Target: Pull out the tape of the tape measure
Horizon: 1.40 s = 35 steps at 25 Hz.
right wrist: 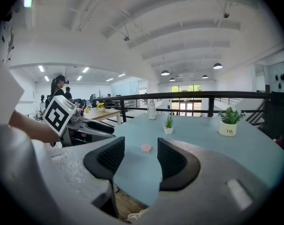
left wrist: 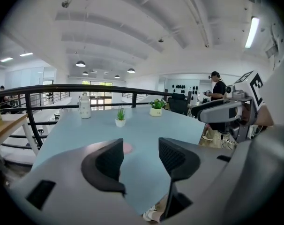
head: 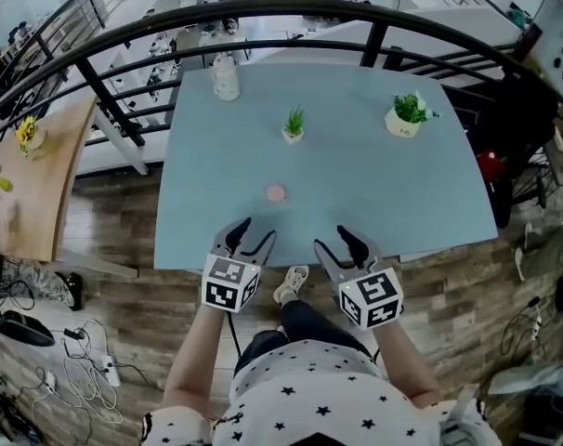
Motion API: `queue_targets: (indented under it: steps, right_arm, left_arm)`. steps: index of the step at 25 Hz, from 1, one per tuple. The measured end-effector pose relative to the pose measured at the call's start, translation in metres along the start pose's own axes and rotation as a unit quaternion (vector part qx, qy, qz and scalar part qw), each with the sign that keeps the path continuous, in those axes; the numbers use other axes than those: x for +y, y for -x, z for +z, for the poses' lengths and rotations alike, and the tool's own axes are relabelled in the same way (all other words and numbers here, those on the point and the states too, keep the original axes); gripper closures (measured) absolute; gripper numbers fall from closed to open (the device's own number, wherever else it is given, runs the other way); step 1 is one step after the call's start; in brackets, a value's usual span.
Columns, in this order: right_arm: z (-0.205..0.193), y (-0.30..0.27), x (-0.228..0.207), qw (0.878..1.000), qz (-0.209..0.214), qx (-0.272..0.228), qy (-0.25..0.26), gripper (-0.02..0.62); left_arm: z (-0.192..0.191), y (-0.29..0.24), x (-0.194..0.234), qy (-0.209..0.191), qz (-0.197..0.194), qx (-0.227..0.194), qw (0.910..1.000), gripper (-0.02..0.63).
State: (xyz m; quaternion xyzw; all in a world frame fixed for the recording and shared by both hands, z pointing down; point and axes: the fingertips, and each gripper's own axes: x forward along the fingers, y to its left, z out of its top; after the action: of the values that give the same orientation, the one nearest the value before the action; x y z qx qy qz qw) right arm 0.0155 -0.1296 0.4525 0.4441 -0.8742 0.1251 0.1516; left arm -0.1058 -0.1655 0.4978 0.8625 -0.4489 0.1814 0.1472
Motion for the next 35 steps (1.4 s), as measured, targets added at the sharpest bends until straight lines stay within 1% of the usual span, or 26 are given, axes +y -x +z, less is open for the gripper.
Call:
queue_targets:
  steps: [4,12,17,24,29,35]
  right_arm:
    - [0.000,-0.022,-0.019,1.000,-0.001,0.004,-0.005,0.393]
    - [-0.003,-0.059,-0.049,0.999,0.005,0.020,-0.026,0.393]
    - [-0.007,-0.075,-0.058,0.999,0.009,0.025,-0.035,0.393]
    - [-0.018,-0.091,-0.064,0.998,0.017,0.038,-0.047,0.393]
    - [-0.027,-0.101,-0.061,0.997,0.023,0.048,-0.056,0.393]
    - [-0.033,-0.107,-0.068,0.996,0.021,0.055,-0.069,0.393]
  left_arm:
    - [0.001,-0.031,0.014,-0.019,-0.010,0.020,0.9996,0.385]
    - [-0.006,-0.082,0.039,-0.040,-0.022,0.065,0.9968,0.374]
    - [-0.016,-0.102,0.050,-0.044,-0.024,0.089,0.9948,0.373]
    - [-0.028,-0.124,0.055,-0.073,-0.040,0.111,0.9903,0.364]
    - [-0.037,-0.140,0.059,-0.093,-0.052,0.132,0.9855,0.364]
    - [-0.047,-0.158,0.062,-0.103,-0.067,0.154,0.9804,0.364]
